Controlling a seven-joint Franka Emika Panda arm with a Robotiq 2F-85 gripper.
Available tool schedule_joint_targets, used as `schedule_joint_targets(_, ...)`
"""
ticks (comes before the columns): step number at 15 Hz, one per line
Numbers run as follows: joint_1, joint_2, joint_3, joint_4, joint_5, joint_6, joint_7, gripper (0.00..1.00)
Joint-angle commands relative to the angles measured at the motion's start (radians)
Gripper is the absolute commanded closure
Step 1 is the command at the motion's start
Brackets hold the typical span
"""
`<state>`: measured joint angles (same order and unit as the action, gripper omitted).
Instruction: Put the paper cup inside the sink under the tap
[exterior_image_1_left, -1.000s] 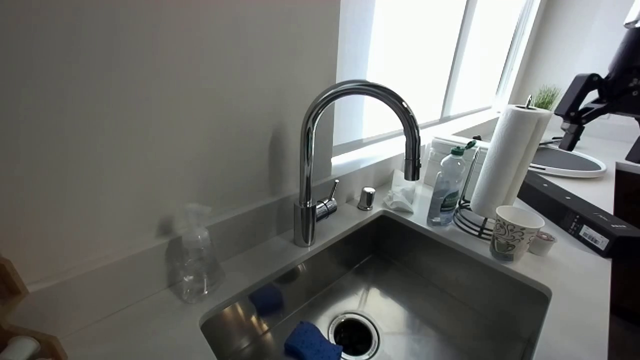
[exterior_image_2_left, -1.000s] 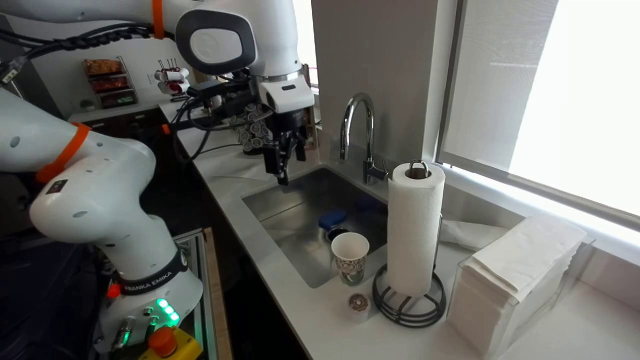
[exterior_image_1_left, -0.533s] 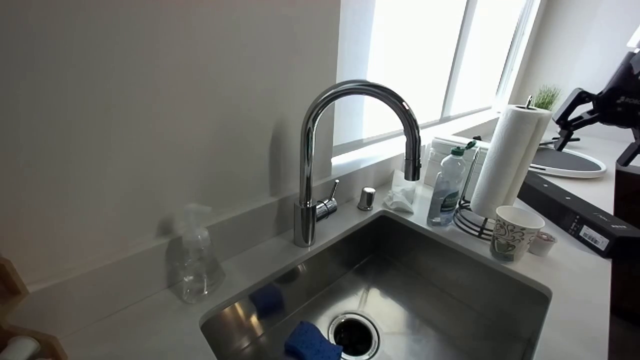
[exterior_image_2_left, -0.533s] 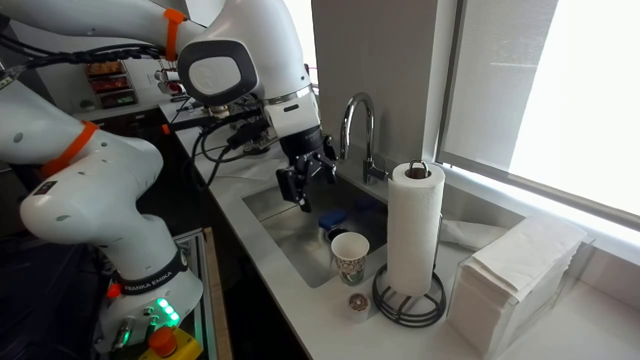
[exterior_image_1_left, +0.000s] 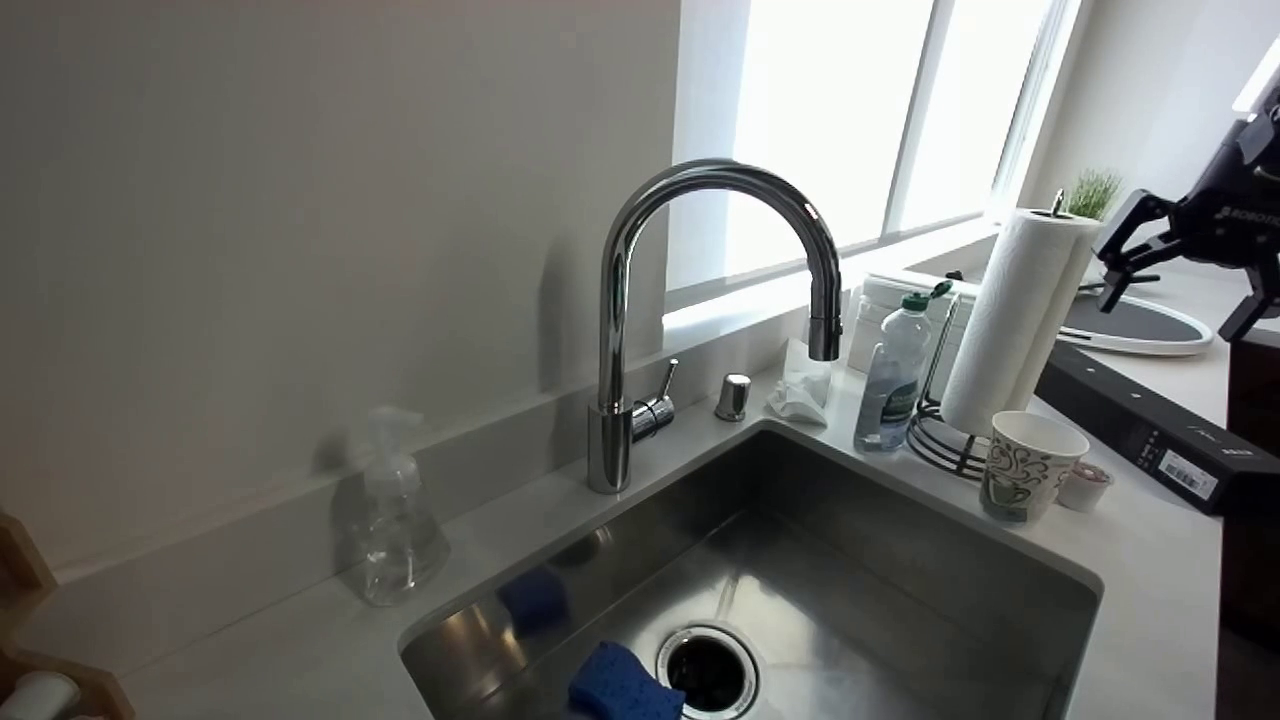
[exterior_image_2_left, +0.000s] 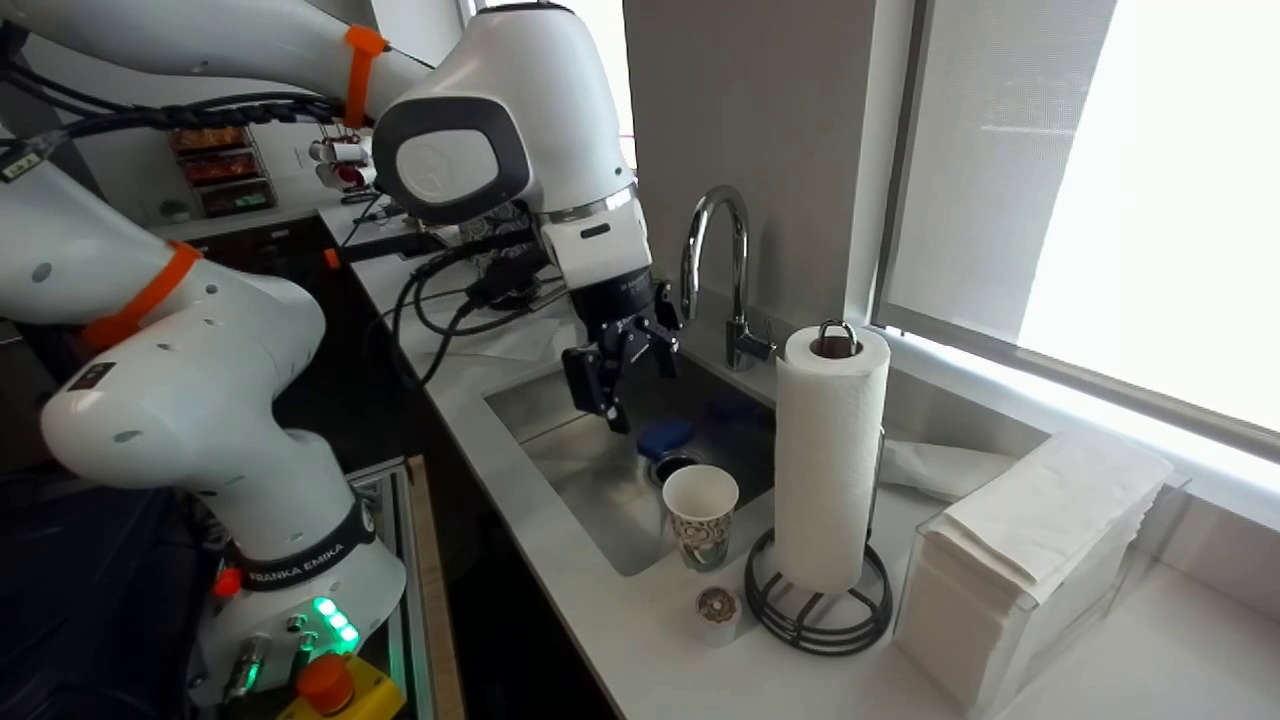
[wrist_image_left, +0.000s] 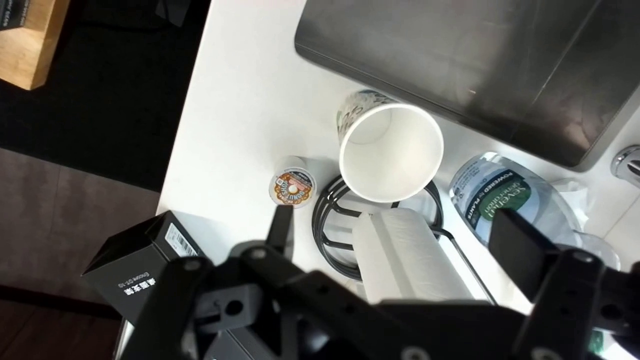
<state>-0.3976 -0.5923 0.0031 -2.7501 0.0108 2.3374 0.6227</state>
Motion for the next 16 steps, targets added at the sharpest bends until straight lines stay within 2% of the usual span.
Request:
schedule_joint_targets(1,0.014,0.101,-0.046,0.001,0.011,0.068,-0.027,0.0)
schedule_joint_targets(6,0.014,0.225,-0.082,0.0,0.011,0.17,-0.041,0.02)
schedule_joint_targets(7,0.02,0.246,-0.091,0.0,0.02,0.183,-0.047,0.08)
schedule_joint_targets(8,0.024,0.27,-0.096,0.0,0.022,0.201,-0.054,0.27)
schedule_joint_targets(9,0.022,0.289,-0.096,0.0,0.013,0.214,-0.054,0.3)
schedule_joint_targets(12,0.032,0.35,-0.108,0.0,0.015,0.269,-0.064,0.55)
schedule_joint_targets(13,0.036,0.362,-0.112,0.0,0.019,0.28,-0.068,0.6)
schedule_joint_targets(14,0.042,0.377,-0.116,0.0,0.021,0.294,-0.071,0.57)
schedule_joint_targets(16,0.052,0.4,-0.122,0.0,0.025,0.322,-0.079,0.6)
